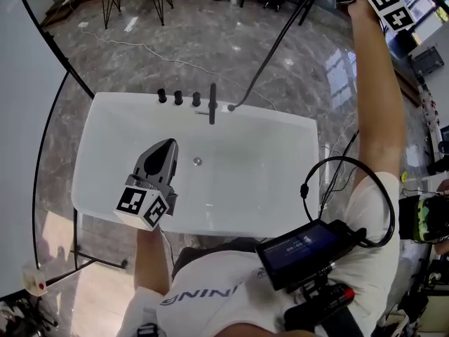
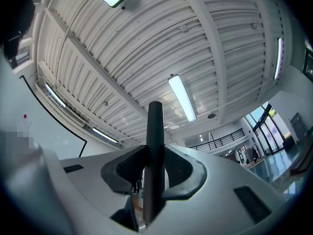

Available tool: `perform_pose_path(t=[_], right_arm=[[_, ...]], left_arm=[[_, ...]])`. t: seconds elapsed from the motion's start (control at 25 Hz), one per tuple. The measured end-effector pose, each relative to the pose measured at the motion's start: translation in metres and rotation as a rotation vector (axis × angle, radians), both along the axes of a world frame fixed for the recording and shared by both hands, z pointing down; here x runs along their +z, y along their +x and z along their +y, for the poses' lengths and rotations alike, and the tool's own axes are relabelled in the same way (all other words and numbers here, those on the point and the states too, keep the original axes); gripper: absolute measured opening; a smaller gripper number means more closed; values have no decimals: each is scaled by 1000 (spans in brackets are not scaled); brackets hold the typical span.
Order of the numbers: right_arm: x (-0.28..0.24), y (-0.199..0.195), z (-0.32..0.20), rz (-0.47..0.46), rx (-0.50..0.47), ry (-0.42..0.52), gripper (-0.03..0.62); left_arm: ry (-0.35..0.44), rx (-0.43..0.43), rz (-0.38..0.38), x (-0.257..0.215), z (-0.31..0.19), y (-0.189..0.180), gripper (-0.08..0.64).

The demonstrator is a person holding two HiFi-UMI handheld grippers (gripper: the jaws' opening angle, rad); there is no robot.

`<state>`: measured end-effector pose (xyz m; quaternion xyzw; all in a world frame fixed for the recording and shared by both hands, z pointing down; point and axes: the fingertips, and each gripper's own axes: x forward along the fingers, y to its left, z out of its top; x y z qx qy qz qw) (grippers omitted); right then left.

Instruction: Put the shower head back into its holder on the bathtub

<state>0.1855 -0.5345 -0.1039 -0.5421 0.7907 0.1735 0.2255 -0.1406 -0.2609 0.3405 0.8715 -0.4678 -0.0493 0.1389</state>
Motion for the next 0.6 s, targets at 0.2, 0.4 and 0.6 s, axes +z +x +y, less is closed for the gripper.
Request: perform_pose_path(t=[0.2,0.4,0.6], right_arm=[[-20,1,-6,-1,5,12,123],[-53,8,-16,-36,12,46,123],[-52,3,-30,-52,-7,43,121]], left_arm=[[12,17,-2,-14,3,15,14],[-2,20,0,-9,-1,24,14],[-28,-6,-1,-2,4,22,14]])
